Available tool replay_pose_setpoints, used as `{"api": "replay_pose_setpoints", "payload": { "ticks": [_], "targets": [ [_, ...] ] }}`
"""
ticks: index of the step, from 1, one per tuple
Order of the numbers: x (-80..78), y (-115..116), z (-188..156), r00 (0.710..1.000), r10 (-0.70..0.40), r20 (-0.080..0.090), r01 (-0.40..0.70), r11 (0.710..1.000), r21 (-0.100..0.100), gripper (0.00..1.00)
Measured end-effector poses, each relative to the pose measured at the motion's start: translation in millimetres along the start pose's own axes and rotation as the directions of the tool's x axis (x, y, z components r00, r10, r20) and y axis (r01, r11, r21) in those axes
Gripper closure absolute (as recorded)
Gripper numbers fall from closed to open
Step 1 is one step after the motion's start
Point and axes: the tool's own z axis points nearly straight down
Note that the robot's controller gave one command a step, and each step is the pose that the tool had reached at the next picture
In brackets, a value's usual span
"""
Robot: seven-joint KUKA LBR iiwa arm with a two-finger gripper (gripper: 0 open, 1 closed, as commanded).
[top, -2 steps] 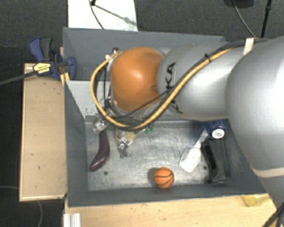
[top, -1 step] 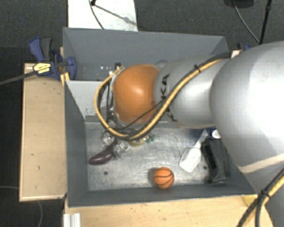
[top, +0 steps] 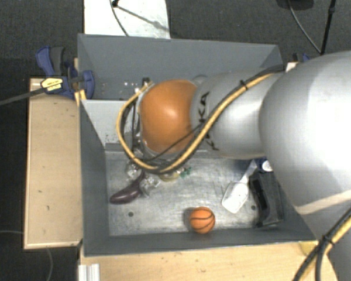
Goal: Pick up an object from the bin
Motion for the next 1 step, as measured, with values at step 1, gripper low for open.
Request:
{"api": "replay_pose_setpoints", "payload": {
  "ticks": [1],
  "targets": [
    [11.3,-5.4,-161.9,1.0,0.025,0.001,-0.025,1.0,0.003,1.0]
  ]
}}
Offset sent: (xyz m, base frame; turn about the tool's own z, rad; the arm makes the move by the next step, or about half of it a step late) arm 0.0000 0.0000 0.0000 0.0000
